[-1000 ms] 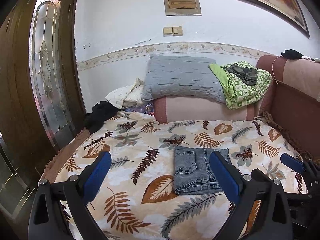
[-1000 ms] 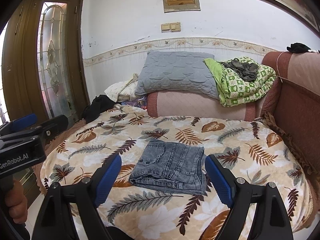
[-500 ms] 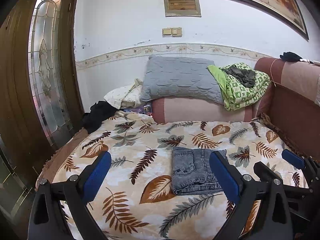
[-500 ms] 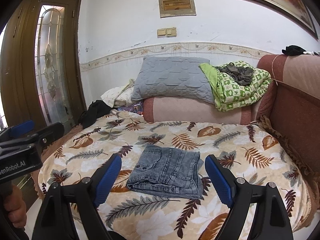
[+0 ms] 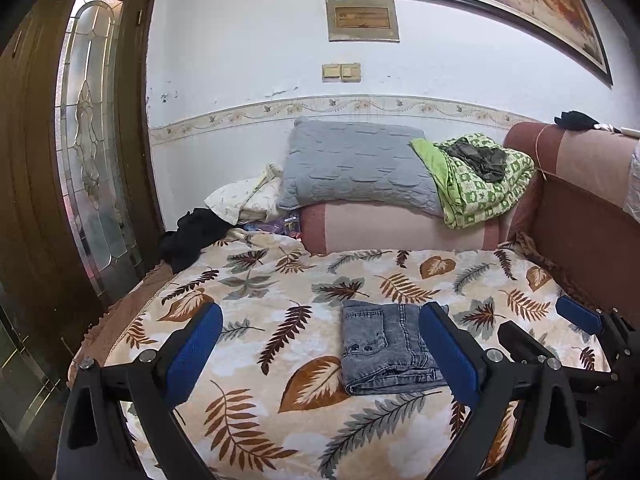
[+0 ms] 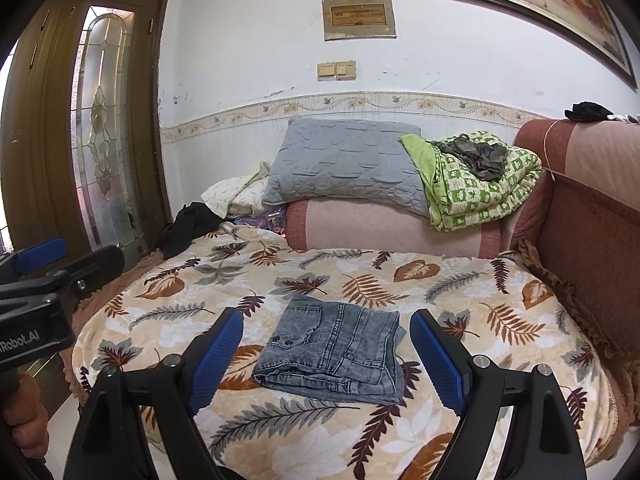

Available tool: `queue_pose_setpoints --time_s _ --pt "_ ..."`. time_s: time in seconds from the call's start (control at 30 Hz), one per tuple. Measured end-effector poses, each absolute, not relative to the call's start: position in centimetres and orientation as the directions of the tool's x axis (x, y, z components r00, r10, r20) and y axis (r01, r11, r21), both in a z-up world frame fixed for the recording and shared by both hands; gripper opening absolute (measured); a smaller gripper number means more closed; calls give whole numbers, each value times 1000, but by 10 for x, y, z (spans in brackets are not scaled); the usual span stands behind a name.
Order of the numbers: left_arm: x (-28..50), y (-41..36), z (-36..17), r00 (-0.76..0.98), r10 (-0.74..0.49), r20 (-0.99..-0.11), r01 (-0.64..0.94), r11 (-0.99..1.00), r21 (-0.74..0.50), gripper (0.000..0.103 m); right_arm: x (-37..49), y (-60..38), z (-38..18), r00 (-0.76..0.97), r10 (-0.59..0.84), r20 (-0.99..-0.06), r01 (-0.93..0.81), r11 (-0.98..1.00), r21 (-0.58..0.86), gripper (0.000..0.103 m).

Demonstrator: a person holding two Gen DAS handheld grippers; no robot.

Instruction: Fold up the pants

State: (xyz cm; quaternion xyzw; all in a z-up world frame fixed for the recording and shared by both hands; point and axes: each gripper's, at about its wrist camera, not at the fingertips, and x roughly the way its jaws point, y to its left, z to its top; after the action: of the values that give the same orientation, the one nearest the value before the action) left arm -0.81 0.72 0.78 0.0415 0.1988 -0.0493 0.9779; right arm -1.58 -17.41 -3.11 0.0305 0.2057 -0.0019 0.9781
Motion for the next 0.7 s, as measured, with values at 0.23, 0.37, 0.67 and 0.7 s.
queue_pose_setpoints --time_s 0.23,0.37,0.67,0.7 --pt "-5 13 6 914 -76 -399 105 993 51 99 -13 -171 -32 912 11 -409 9 999 48 88" --pt "-2 16 5 912 -77 -404 106 993 51 99 -10 -167 -33 911 13 -411 2 999 36 88" --pt "2 26 3 909 -87 -408 105 994 20 99 -9 -162 -30 911 3 -412 6 1000 20 88" --pt "2 28 2 908 -91 -410 107 994 16 99 -8 -160 -30 911 2 -413 6 1000 17 88"
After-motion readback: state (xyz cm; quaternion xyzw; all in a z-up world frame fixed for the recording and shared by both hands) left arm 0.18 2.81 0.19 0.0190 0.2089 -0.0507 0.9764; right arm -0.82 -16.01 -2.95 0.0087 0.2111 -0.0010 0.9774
